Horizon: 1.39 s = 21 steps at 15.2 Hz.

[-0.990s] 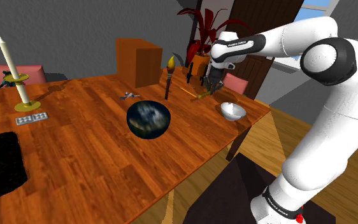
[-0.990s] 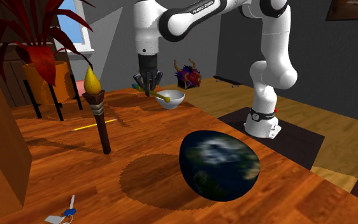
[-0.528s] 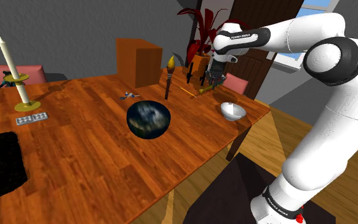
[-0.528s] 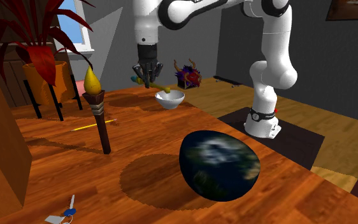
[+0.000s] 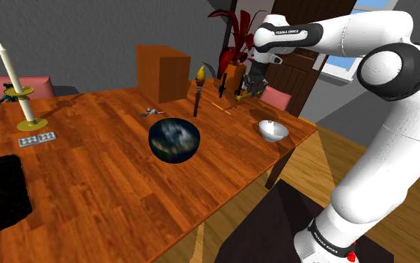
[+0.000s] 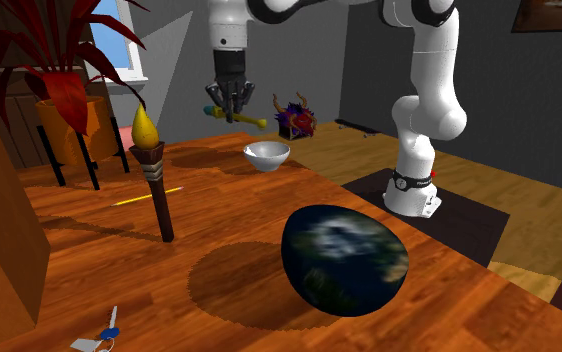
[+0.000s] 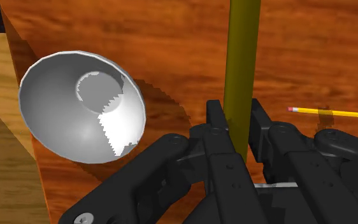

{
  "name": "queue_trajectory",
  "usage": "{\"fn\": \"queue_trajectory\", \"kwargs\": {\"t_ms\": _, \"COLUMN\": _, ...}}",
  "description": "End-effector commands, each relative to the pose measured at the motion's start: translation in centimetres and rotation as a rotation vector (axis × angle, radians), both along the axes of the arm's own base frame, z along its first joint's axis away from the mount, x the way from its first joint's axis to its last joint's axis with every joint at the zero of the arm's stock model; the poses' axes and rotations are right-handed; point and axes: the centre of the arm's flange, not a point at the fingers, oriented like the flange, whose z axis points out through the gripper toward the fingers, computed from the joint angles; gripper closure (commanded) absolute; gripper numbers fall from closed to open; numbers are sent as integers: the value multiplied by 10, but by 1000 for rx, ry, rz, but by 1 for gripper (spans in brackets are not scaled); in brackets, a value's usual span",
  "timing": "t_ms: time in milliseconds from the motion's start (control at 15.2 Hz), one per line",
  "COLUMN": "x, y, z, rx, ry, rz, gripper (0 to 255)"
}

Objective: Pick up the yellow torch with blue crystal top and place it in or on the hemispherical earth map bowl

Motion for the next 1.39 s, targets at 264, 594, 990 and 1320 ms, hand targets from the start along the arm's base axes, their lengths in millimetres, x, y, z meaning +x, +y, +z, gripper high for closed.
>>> {"fn": "queue_trajectory", "kwargs": {"t_ms": 264, "x": 4, "y": 26, "z": 16, "rx": 0, "ry": 0, "rz": 0, "gripper": 255}}
{"fn": "queue_trajectory", "kwargs": {"t_ms": 594, "x": 15, "y": 91, "z": 17, "rx": 0, "ry": 0, "rz": 0, "gripper": 255}}
{"fn": "queue_trajectory", "kwargs": {"t_ms": 990, "x": 29, "y": 169, "z": 17, "rx": 0, "ry": 0, "rz": 0, "gripper": 255}}
{"fn": "queue_trajectory", "kwargs": {"t_ms": 1320, "x": 40, "y": 234, "z": 18, "rx": 0, "ry": 0, "rz": 0, "gripper": 255}}
